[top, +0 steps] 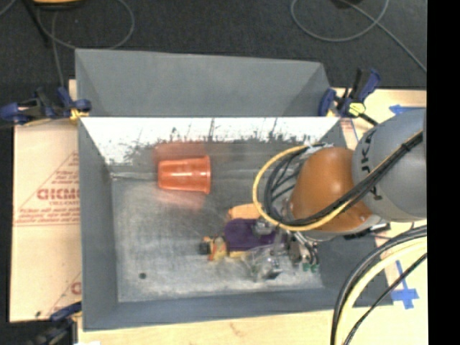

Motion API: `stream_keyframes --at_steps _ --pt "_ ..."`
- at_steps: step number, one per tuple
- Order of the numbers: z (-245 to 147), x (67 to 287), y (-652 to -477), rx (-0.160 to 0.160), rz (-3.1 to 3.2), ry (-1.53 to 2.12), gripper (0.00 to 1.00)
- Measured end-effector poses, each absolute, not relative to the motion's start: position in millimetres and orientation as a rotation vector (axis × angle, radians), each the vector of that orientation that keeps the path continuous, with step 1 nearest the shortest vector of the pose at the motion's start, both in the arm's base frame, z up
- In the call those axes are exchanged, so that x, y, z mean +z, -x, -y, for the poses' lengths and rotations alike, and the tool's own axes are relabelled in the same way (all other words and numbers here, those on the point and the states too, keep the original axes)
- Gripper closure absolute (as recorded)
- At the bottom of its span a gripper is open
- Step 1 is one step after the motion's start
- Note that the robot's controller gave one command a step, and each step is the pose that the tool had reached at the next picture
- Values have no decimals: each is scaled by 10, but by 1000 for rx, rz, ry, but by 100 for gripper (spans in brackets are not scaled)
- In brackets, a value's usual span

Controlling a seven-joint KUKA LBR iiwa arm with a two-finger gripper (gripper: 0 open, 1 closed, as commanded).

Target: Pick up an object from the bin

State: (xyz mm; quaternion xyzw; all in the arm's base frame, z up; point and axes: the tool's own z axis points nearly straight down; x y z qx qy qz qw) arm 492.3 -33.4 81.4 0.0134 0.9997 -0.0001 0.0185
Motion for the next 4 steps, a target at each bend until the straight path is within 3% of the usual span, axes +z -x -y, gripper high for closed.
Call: stream_keyframes --at_steps 1,2,4 --pt "341 809 -4941 1 -3105 -55 0" --pt "346 823 -5162 -30 -3064 495 100" --pt "336 852 -5145 -22 -3072 495 100"
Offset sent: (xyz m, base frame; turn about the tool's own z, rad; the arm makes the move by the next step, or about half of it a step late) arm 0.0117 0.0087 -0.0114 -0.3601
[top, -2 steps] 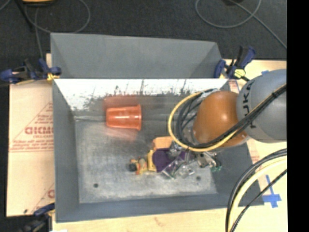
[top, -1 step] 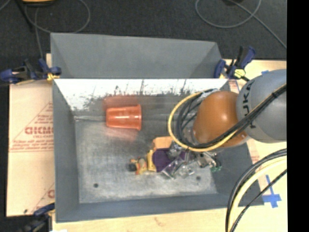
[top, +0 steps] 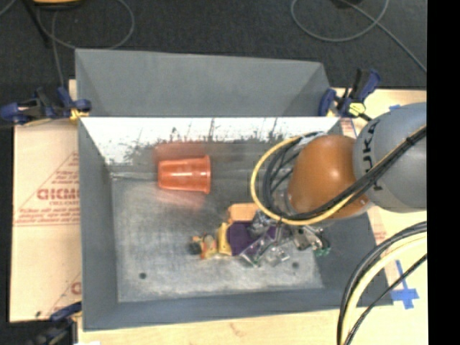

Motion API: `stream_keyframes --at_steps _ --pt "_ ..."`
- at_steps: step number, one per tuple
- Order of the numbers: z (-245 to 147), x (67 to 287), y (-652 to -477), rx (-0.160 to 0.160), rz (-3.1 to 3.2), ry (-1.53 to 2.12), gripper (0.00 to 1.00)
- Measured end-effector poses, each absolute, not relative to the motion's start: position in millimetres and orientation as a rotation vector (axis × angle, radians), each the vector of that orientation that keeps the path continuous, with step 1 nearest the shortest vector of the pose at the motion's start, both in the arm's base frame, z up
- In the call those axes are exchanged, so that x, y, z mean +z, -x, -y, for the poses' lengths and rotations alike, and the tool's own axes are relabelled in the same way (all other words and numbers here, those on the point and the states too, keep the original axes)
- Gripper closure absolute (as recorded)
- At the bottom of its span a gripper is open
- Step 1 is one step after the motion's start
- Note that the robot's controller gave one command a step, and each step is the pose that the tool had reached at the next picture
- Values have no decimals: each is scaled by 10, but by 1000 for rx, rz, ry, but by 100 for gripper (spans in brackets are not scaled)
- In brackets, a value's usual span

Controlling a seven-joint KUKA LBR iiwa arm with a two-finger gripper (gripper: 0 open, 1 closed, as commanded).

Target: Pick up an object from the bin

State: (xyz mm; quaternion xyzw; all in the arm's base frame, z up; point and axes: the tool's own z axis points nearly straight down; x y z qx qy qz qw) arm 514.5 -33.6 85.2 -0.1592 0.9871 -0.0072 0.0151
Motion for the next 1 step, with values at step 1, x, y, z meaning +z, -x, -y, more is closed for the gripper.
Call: stream_keyframes --at_steps 1 --pt "311 1007 -5097 -8 -3094 503 100"
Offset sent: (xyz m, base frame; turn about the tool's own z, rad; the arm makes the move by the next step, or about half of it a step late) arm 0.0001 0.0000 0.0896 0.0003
